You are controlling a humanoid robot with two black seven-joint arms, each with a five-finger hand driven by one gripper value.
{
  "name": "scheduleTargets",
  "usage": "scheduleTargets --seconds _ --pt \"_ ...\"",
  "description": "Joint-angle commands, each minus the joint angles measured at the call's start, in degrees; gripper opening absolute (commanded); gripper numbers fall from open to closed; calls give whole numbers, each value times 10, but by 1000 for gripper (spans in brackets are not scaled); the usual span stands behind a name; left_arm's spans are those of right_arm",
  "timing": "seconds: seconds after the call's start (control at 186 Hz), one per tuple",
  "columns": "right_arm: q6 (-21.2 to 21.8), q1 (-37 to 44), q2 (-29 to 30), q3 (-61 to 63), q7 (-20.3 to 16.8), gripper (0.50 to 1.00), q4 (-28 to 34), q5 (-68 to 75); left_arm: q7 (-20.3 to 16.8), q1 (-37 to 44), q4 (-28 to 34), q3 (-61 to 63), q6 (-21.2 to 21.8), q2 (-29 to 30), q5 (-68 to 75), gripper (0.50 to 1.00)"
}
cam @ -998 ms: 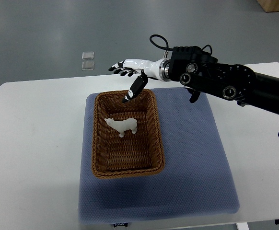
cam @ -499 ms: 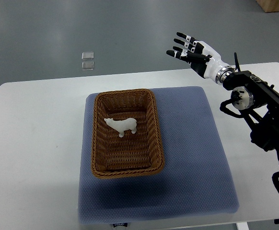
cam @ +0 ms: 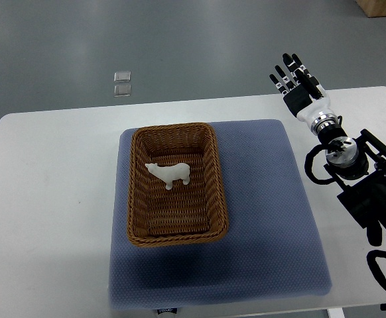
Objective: Place white bear in brown basket with right hand
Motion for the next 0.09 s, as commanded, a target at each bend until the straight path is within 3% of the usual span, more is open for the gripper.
scheduleTargets --seconds 0.0,0.08 --pt "5 -1 2 0 5 924 0 1 0 0 -1 0 0 0 0 1000" --pt "6 -1 11 -1 13 924 0 1 0 0 -1 0 0 0 0 1000"
